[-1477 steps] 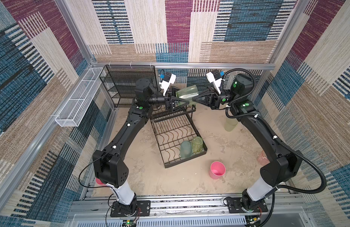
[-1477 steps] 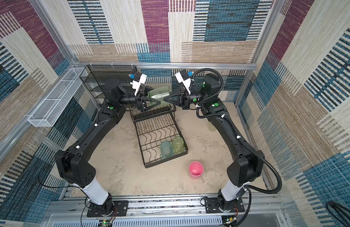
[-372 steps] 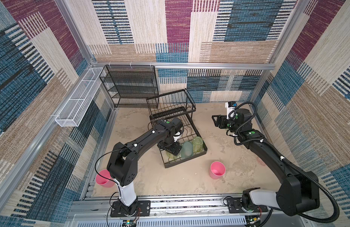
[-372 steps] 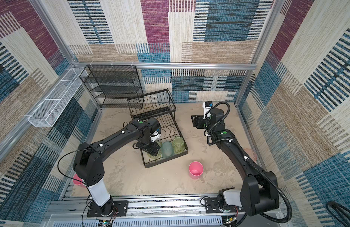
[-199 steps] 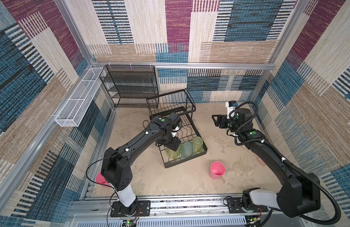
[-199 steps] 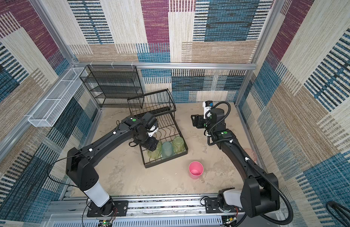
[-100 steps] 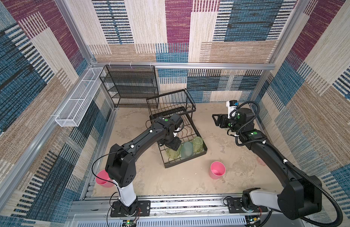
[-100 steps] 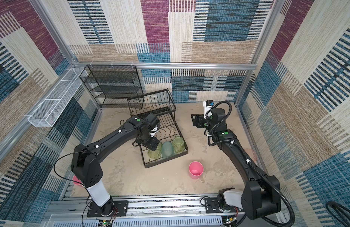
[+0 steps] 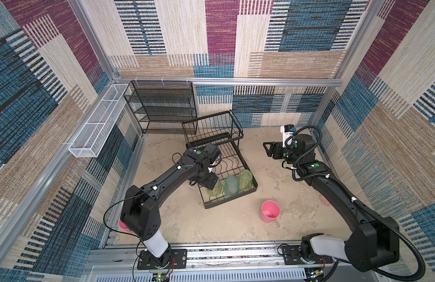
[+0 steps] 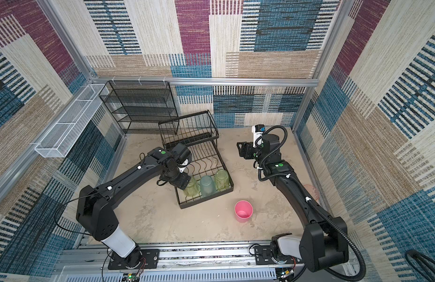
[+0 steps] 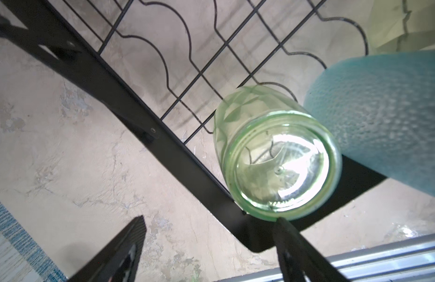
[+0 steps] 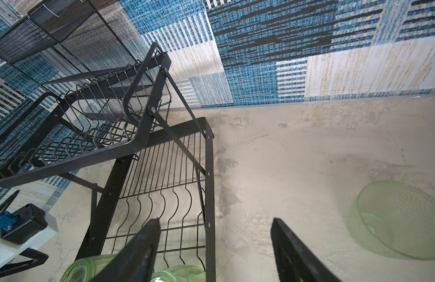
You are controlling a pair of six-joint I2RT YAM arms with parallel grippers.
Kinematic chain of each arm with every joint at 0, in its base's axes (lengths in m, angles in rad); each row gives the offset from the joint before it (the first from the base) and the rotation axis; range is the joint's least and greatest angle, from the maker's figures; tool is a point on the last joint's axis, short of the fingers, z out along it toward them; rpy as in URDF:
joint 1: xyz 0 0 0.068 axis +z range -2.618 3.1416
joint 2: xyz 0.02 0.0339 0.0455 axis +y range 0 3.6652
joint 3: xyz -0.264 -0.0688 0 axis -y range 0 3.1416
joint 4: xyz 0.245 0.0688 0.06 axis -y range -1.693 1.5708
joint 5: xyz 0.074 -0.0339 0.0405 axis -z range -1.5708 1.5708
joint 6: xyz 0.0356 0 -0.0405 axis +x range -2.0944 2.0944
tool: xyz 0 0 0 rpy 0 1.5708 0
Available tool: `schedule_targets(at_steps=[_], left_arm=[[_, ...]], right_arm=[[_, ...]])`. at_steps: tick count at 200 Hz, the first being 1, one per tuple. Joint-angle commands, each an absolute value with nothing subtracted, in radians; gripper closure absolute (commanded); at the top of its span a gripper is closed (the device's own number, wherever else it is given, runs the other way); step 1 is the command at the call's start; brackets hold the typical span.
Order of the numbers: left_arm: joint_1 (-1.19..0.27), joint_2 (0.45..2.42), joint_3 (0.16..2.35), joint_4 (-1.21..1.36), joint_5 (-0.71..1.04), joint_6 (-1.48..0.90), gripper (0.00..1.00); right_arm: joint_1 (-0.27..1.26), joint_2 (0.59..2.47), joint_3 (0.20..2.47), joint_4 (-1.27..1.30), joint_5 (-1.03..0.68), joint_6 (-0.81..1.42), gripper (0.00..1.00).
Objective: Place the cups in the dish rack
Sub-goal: 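Lower the green cup beside the teal cup and open the left gripper, then raise the left gripper out of the rack and move toward the pink cup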
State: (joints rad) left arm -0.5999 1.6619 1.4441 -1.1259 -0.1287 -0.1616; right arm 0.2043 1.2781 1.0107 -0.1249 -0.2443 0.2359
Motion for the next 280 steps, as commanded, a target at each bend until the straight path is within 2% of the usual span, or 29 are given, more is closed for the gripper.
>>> schedule_targets(at_steps=[1,111,142,187,249,280], left_arm=[[-0.587,1.646,1.427,-1.146,-0.155,-0.173,0.14],[-0.534,1.595,1.381,-1.149,-0.155,-0.159,0.15],[-0.534,1.539,1.379,-1.120,-0.090,-0.169,0.16],[-0.537,1.437,1.350,-1.116,-0.064,-0.198,0.16],[-0.526,1.251,1.240,-1.221,-0.192,-0.271,0.15],[-0.426,1.188,1.206,-1.285,-0.223,-0.329,0.15]], right_arm=[[0.207,1.282,1.023,-0.103,-0.258,0.248,0.25],[0.210,1.286,1.026,-0.106,-0.252,0.247,0.25],[0.214,1.286,1.026,-0.113,-0.244,0.247,0.25],[0.278,1.301,1.046,-0.181,-0.126,0.236,0.26],[0.337,1.276,1.009,-0.183,-0.085,0.249,0.26],[0.343,1.267,0.993,-0.175,-0.094,0.254,0.26]])
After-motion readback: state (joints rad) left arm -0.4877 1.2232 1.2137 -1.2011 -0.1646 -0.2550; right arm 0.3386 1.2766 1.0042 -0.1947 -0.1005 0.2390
